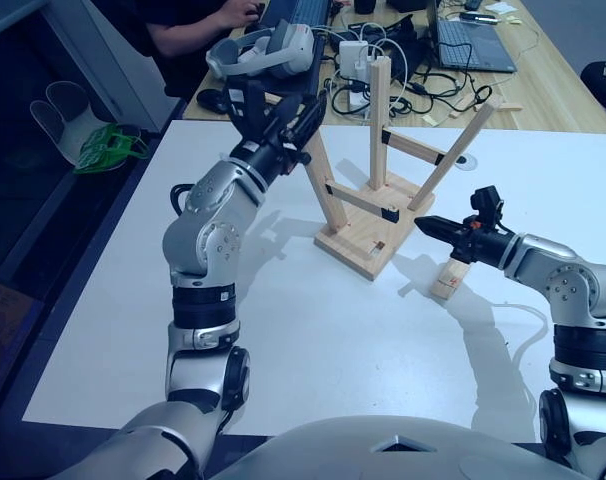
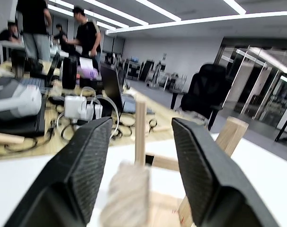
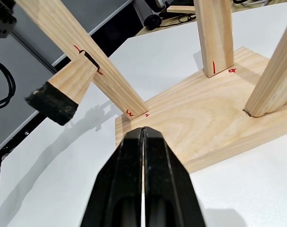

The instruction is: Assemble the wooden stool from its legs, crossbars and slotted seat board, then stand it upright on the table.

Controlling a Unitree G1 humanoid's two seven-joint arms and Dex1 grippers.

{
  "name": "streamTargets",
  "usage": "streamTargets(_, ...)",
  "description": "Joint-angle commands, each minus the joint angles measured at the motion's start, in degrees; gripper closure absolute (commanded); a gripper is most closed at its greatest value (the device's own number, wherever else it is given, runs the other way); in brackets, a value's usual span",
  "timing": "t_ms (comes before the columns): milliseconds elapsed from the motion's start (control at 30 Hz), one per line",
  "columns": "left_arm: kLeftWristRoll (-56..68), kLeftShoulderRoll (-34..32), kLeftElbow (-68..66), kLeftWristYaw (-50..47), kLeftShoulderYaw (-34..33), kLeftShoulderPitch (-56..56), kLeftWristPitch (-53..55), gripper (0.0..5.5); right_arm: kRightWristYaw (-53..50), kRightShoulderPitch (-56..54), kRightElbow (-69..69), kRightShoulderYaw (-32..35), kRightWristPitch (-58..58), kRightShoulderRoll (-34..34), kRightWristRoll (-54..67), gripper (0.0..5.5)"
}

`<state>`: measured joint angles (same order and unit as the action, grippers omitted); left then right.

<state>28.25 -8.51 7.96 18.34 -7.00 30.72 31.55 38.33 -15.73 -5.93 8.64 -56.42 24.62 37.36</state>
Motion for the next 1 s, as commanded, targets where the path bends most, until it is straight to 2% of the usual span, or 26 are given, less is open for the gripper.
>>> streamTargets(33,0.6,1.2,4.8,-0.2,0.2,0.5,-3.1,2.9,-2.6,0.1,-1.3,-3.1,1.9,5.1,-6.2,5.5)
streamTargets(167,-1.9,1.9,6.3,-3.6,-1.3,1.0,-8.9,2.9,-5.7,-2.0,-0.6,-8.9,-1.9,10.8,-12.9,5.5)
streamTargets(400,-3.4,2.4,3.2,-7.9,-3.1,0.7,-12.3,2.9,-4.7,-4.0,9.7,-11.3,-3.6,15.1,-18.1,5.5)
streamTargets(733,-5.0,2.7,0.3,-9.8,-2.9,-0.1,-15.5,2.9,2.2,-1.7,18.0,-17.2,6.5,25.0,-26.8,5.5)
streamTargets(833,-5.5,3.0,0.4,-10.0,-2.2,-1.5,-15.7,2.9,4.5,-3.0,19.4,-15.8,11.5,26.8,-27.8,5.5)
streamTargets(900,-5.8,3.3,0.4,-10.0,-1.8,-2.2,-15.7,2.9,3.0,-5.3,20.4,-12.2,10.3,25.8,-26.9,5.5)
streamTargets(1000,-5.9,3.3,0.4,-10.1,-1.9,-3.2,-15.9,2.86,-3.5,-8.7,21.8,-5.8,5.0,22.3,-25.7,4.96)
